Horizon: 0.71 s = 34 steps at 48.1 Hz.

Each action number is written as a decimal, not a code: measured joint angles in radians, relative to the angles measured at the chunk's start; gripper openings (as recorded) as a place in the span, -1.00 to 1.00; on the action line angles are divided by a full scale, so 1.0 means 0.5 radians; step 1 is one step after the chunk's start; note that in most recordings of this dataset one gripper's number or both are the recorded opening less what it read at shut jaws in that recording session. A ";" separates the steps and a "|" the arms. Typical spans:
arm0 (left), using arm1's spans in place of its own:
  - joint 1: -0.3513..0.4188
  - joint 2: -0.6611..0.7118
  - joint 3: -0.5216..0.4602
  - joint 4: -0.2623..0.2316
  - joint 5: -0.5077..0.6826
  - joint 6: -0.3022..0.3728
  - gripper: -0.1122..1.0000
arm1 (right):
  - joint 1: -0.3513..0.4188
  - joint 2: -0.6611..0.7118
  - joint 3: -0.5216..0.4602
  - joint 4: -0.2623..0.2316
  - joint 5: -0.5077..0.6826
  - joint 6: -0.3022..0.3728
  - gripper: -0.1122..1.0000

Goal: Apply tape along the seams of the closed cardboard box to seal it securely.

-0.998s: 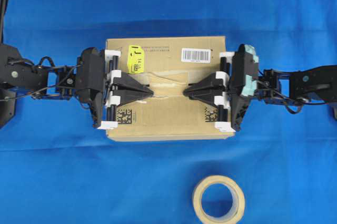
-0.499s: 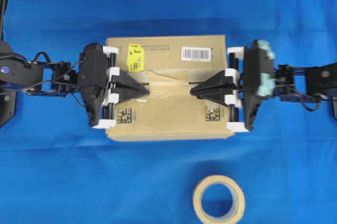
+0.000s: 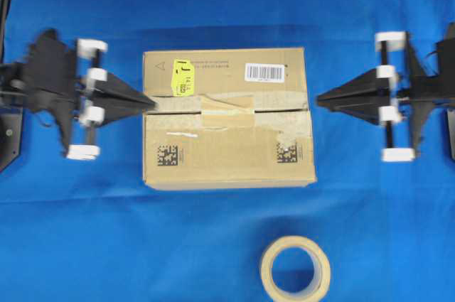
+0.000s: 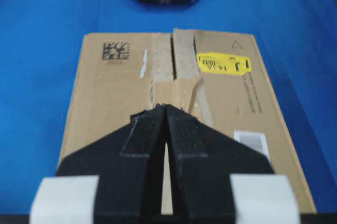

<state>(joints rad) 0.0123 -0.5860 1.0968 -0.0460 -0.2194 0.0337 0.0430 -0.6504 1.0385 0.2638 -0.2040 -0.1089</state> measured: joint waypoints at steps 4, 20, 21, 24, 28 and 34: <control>0.009 -0.150 0.089 0.000 0.006 -0.003 -0.81 | -0.003 -0.156 0.067 0.000 0.095 0.000 -0.79; 0.021 -0.724 0.380 0.003 0.236 -0.003 -0.81 | -0.064 -0.540 0.371 0.000 0.255 0.000 -0.79; 0.021 -0.752 0.393 0.003 0.258 0.000 -0.81 | -0.067 -0.552 0.393 0.003 0.255 0.003 -0.79; 0.021 -0.822 0.423 0.003 0.316 0.000 -0.81 | -0.083 -0.574 0.433 0.000 0.258 0.000 -0.79; 0.021 -0.908 0.476 0.003 0.368 0.000 -0.81 | -0.098 -0.577 0.479 0.000 0.261 0.000 -0.79; 0.021 -0.991 0.552 0.003 0.380 0.000 -0.81 | -0.110 -0.561 0.531 0.000 0.261 0.000 -0.79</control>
<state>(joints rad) 0.0230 -1.0815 1.3729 -0.0445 -0.0291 0.0337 -0.0123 -0.9311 1.3039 0.2638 -0.0736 -0.1089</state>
